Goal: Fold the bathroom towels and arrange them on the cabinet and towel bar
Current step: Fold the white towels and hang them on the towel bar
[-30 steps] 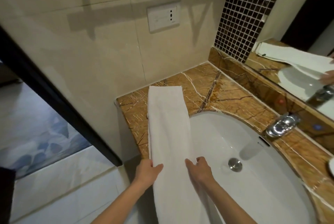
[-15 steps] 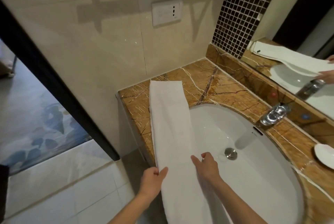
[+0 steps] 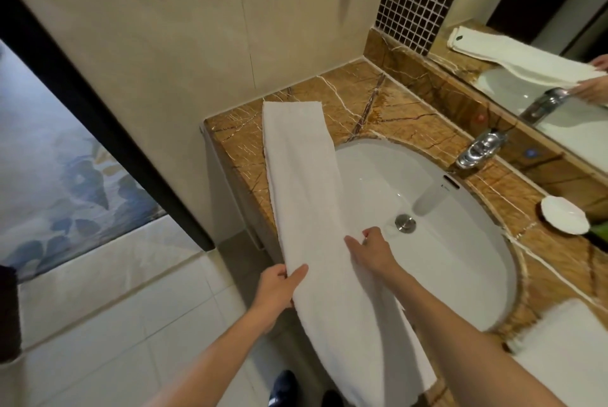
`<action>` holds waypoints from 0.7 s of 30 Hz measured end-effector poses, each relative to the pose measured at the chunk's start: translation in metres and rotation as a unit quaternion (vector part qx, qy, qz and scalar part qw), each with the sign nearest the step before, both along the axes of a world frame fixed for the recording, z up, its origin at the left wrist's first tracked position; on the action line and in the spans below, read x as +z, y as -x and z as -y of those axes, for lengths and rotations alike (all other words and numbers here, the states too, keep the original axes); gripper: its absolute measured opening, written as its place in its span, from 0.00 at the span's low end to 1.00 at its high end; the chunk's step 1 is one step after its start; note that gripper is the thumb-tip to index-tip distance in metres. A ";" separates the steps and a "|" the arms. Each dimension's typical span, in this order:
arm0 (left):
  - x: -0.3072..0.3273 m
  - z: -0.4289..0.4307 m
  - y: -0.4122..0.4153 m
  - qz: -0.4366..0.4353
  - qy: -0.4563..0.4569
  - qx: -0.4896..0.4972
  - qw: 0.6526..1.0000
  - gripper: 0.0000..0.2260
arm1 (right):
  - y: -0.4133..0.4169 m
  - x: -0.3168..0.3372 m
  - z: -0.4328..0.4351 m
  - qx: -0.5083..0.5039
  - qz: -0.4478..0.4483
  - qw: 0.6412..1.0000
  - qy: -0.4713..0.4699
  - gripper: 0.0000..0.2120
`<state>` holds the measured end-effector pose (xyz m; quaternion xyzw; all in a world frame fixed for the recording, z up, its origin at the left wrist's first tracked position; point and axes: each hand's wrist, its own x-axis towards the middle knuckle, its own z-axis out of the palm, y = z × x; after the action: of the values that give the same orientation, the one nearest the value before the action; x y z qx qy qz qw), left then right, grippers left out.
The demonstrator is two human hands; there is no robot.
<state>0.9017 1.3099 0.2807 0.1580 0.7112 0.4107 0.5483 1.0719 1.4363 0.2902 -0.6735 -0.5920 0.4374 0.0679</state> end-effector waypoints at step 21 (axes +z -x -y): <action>0.016 0.064 -0.083 0.002 -0.030 0.022 0.999 0.17 | -0.038 0.017 0.034 0.098 0.009 0.995 -0.032 0.25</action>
<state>0.9852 1.2462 0.2971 0.1576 0.7007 0.4440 0.5357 1.1098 1.4023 0.3075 -0.6132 -0.6699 0.4166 0.0411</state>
